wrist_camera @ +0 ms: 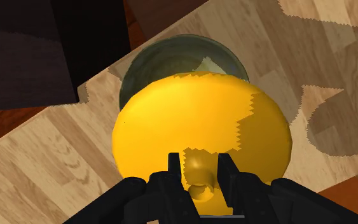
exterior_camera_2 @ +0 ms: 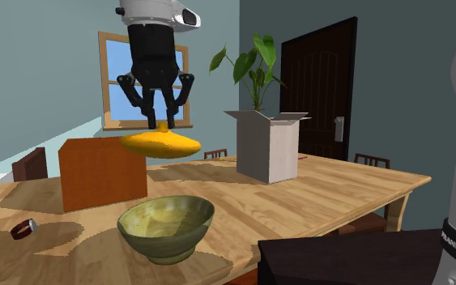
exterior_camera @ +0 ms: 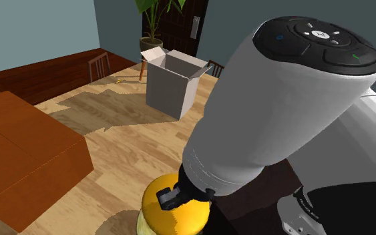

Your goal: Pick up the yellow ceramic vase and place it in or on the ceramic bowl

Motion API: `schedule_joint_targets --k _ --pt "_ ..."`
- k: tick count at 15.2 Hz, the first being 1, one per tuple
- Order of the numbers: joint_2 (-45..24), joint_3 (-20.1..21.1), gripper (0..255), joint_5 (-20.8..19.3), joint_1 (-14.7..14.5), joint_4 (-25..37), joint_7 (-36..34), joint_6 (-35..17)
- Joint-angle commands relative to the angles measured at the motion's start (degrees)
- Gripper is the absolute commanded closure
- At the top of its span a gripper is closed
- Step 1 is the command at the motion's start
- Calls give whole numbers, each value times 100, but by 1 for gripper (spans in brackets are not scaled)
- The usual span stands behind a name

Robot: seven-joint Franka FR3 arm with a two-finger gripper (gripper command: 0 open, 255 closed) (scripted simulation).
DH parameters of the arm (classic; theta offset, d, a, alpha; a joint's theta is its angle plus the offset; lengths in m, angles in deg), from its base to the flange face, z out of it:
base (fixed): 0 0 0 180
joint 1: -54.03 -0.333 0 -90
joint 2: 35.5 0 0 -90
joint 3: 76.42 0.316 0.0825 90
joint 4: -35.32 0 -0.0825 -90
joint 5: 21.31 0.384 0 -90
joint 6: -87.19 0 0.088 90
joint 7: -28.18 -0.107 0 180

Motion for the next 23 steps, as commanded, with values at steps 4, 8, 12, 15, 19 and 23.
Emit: schedule_joint_targets --k 4,8,12,15,19,23 --pt "-95 88 255 -72 -12 -252 -170 -316" --pt "-291 156 255 -243 25 -415 -334 -618" --pt "-519 219 255 -463 65 -555 -532 -915" --pt "-711 256 255 -667 94 -646 -707 -1131" --pt "-996 285 255 -995 124 -744 -980 -1405" --pt "-1079 284 255 -1097 125 -767 -1062 -1477"
